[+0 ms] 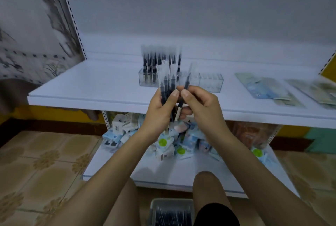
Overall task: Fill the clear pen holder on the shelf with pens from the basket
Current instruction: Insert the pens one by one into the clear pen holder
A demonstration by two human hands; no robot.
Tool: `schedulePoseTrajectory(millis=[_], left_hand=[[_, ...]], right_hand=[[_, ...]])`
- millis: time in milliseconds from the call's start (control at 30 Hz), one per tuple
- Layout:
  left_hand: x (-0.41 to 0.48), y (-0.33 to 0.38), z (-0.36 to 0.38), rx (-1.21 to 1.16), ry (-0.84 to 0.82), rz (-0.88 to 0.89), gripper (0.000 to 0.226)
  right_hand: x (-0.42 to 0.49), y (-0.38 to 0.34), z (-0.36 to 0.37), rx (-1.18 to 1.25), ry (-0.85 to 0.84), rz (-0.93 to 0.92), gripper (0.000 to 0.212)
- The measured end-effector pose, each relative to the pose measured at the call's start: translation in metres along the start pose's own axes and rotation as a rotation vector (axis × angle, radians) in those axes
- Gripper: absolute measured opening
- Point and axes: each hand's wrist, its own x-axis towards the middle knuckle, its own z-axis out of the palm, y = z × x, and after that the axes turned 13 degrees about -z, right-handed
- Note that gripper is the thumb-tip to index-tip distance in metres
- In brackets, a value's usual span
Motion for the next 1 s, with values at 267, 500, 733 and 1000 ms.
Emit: schedulePoseTrajectory(millis=[267, 500, 733, 1000], left_hand=[[0.078, 0.019, -0.034, 0.086, 0.09, -0.018, 0.028], [0.127, -0.003, -0.044, 0.265, 0.233, 0.08, 0.023], [0.139, -0.027, -0.049, 0.301, 0.249, 0.11, 0.016], [0.136, -0.022, -0.053, 0.198, 0.207, 0.034, 0.014]], right_hand=[[0.091, 0.016, 0.003, -0.033, 0.162, -0.053, 0.022], [0.154, 0.051, -0.016, -0.078, 0.209, 0.003, 0.023], [0.183, 0.082, -0.015, -0.226, 0.104, -0.021, 0.027], [0.186, 0.113, -0.007, -0.383, 0.069, -0.147, 0.029]])
